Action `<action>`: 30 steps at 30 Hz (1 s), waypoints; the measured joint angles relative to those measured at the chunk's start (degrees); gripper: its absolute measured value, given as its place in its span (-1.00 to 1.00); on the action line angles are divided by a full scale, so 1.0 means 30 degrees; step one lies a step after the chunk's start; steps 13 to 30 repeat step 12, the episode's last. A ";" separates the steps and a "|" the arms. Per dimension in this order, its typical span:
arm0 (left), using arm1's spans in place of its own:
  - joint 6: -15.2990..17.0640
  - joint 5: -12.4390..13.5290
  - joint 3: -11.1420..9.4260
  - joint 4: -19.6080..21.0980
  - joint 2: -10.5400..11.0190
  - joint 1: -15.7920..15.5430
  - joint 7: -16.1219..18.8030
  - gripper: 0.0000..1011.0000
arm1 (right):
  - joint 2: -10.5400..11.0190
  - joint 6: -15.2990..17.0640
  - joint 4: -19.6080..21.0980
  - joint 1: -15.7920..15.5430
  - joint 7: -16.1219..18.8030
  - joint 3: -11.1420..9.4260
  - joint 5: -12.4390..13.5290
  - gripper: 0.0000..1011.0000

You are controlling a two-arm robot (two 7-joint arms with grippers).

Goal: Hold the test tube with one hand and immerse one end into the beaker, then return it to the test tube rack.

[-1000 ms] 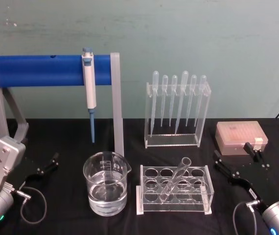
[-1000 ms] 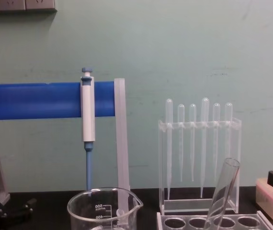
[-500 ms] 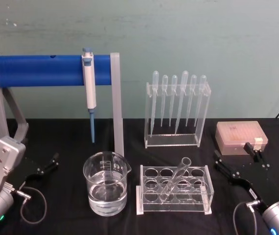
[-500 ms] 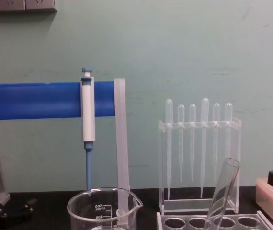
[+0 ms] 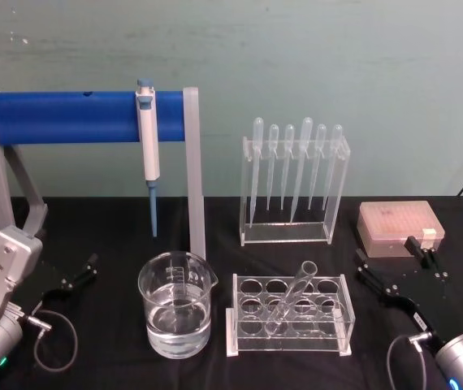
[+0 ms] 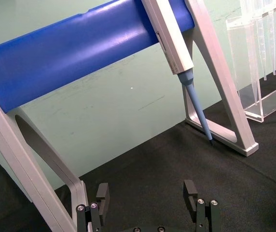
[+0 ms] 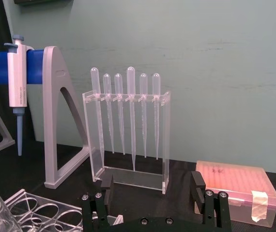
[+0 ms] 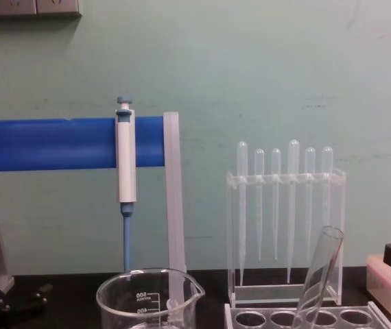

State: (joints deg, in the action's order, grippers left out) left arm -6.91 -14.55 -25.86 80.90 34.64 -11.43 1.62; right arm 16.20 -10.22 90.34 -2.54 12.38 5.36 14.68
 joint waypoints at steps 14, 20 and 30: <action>0.0001 0.0001 0.0001 0.0000 0.0000 0.0001 0.0000 0.98 | 0.0000 0.0000 0.0001 0.0000 0.0000 0.0000 0.0000 0.98; 0.0001 0.0001 0.0001 0.0000 0.0000 0.0001 0.0000 0.98 | 0.0000 0.0000 0.0001 0.0000 0.0000 0.0000 0.0000 0.98; 0.0001 0.0001 0.0001 0.0000 0.0000 0.0001 0.0000 0.98 | 0.0000 0.0000 0.0001 0.0000 0.0000 0.0000 0.0000 0.98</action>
